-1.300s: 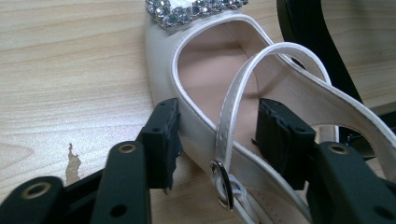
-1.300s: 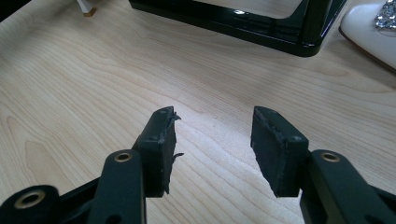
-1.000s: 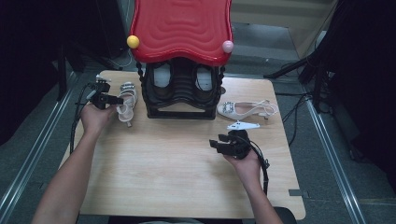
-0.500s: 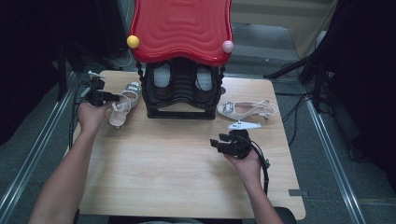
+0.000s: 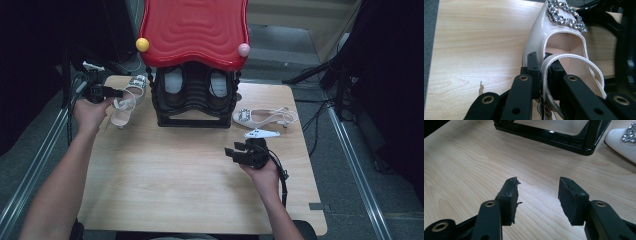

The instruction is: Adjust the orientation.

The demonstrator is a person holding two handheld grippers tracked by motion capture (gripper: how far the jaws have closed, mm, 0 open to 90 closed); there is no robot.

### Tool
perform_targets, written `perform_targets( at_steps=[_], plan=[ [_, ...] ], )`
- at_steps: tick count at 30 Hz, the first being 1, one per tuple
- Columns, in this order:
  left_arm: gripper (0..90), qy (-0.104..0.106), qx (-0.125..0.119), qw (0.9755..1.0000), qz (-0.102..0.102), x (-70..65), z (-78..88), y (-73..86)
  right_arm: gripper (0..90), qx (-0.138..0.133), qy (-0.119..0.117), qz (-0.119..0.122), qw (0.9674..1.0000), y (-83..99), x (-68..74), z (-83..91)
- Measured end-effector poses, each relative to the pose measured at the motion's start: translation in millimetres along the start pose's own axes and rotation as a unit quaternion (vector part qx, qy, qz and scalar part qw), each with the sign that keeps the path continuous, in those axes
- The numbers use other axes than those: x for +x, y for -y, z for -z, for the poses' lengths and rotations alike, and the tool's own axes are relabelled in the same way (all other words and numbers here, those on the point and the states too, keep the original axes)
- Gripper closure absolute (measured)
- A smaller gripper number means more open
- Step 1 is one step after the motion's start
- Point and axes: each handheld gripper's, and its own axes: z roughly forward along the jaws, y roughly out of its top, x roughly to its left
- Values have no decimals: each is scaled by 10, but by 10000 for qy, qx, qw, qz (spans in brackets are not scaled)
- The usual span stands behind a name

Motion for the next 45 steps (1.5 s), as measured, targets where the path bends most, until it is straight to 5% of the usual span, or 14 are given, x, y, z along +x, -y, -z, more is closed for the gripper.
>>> perform_targets(
  at_steps=[19,36,45],
  plan=[
    [837,257,-242,9994,-68,-387,711,-638,513,22,-105,90,9999,-60,38,-70],
    [835,174,-497,9982,-297,-677,1464,-1201,512,13,-100,73,9999,-59,34,-66],
    [835,188,-762,9960,-432,-1004,1881,-1463,511,6,-92,91,9999,-61,40,-61]
  ],
)
